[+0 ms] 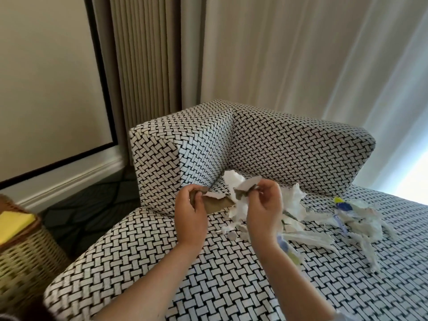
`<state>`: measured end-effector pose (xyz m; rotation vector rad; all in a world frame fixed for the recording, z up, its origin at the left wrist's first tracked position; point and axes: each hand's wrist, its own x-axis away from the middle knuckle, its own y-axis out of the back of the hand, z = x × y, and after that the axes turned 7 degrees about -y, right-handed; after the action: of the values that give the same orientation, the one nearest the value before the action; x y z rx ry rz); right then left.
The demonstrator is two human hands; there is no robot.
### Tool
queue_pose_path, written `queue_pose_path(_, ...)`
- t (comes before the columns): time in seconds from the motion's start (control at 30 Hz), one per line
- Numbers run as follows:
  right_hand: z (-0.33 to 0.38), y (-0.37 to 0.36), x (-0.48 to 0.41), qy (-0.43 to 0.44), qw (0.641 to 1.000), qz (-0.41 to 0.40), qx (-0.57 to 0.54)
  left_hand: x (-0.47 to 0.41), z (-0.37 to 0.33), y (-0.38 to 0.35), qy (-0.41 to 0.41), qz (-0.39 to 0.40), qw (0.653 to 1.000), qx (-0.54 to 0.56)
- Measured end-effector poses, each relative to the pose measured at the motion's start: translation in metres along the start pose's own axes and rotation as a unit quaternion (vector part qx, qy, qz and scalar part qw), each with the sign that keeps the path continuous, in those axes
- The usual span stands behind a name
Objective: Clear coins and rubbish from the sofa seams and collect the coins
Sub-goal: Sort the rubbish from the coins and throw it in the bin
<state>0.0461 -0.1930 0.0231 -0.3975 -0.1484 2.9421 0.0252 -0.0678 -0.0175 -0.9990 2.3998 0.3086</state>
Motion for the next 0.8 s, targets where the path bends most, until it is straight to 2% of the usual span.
queue_pose_path(0.2,0.002,-0.053,0.046,-0.060,0.994,0.089,0.029,-0.004,-0.004,0.068,0.024,-0.040,0.999,-0.012)
queue_pose_path(0.5,-0.001,-0.167,0.138,-0.090,0.963,0.247,0.056,0.001,0.005,0.218,0.113,-0.059,0.989,0.073)
queue_pose_path(0.67,-0.015,-0.235,0.207,-0.167,0.908,0.377,0.069,0.020,0.023,0.311,0.093,-0.107,0.990,-0.028)
queue_pose_path(0.8,-0.032,-0.271,0.259,-0.219,0.865,0.445,0.081,0.043,0.040,0.366,0.109,-0.159,0.977,-0.087)
